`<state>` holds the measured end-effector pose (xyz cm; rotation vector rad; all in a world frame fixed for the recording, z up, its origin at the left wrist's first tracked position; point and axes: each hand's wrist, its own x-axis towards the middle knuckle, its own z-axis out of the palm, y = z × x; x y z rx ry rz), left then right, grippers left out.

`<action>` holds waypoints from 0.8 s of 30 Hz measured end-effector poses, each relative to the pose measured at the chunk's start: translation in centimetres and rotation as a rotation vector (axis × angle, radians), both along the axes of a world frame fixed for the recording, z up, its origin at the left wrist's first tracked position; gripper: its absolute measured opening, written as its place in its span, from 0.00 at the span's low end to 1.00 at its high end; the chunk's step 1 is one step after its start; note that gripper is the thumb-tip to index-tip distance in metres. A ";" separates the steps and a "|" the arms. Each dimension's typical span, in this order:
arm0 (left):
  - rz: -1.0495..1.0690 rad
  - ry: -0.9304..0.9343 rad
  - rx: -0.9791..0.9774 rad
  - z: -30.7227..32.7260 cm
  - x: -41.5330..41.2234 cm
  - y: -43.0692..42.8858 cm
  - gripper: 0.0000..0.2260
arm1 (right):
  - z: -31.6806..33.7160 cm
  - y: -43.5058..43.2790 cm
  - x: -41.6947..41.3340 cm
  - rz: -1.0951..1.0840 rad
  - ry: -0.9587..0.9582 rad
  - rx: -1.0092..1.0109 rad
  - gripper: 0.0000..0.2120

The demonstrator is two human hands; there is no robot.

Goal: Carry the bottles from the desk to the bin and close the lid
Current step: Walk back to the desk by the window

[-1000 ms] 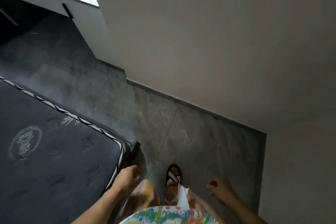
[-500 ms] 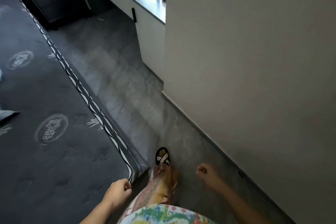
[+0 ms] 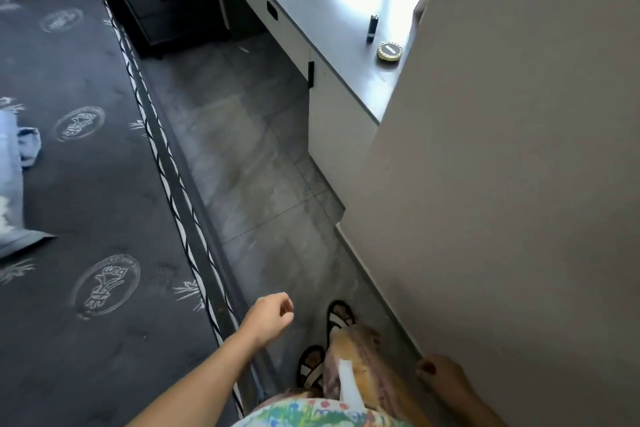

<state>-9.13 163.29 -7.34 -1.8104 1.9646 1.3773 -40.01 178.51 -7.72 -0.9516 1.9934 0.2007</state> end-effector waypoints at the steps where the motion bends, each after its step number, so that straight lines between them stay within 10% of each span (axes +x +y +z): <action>1: 0.014 0.006 -0.005 0.0 -0.4 -1.5 0.07 | 0.1 -1.7 -0.4 0.037 0.004 0.010 0.03; 5: 0.063 0.000 0.011 -0.3 -1.5 -7.6 0.07 | -0.2 -10.2 -1.7 0.106 -0.009 -0.001 0.17; 24: 0.539 -0.171 0.173 -1.7 8.3 -25.7 0.15 | 2.2 -53.6 9.1 0.363 -0.220 -0.151 0.07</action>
